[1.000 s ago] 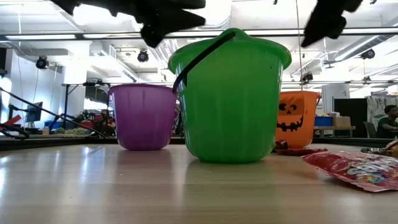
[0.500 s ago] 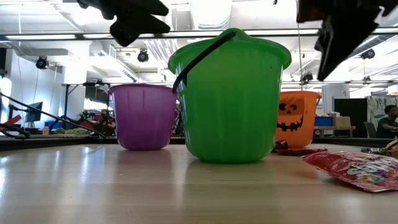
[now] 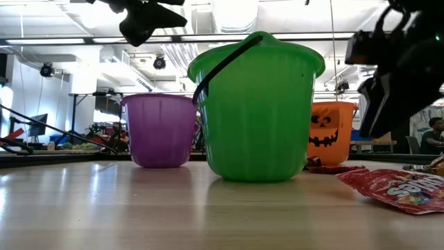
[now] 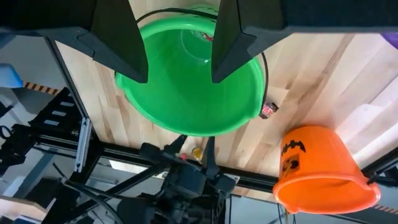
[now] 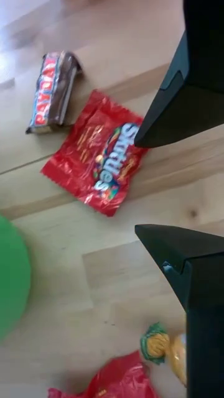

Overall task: Organize candy in baskets
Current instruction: Put the red candy into the purple bucket

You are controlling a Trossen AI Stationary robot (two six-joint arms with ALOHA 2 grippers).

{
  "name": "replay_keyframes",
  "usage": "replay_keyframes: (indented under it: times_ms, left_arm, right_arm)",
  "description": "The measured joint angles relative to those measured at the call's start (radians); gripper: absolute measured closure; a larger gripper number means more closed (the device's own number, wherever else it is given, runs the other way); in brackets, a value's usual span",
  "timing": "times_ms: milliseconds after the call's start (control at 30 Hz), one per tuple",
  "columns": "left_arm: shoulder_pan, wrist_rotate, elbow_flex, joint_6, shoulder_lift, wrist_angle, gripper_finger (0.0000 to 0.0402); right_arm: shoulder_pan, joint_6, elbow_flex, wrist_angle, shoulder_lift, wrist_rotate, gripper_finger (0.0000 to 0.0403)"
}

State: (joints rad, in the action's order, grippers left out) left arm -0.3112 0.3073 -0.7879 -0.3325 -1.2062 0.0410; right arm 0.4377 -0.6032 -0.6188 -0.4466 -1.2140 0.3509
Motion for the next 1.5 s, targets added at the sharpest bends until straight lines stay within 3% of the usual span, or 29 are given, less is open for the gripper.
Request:
replay_keyframes:
  times_ms: [267,433,1367,1500]
  left_arm:
    - [0.000,0.000,0.000,0.001,-0.007,0.000,0.0240]
    - [0.000,0.007,0.000,0.009,-0.007,0.017,0.0240]
    - [0.000,0.026,0.001,0.030,-0.008,0.041,0.0240]
    - [0.000,0.027,0.001,0.039,-0.008,0.050,0.0240]
  right_arm:
    - [-0.002,0.020,0.150,0.282,0.000,0.049,0.0195]
    - [-0.004,0.018,0.160,0.290,0.000,0.120,0.0195]
    - [-0.004,-0.051,0.210,0.326,-0.002,0.174,0.0195]
    - [-0.004,-0.034,0.211,0.350,-0.049,0.175,0.0195]
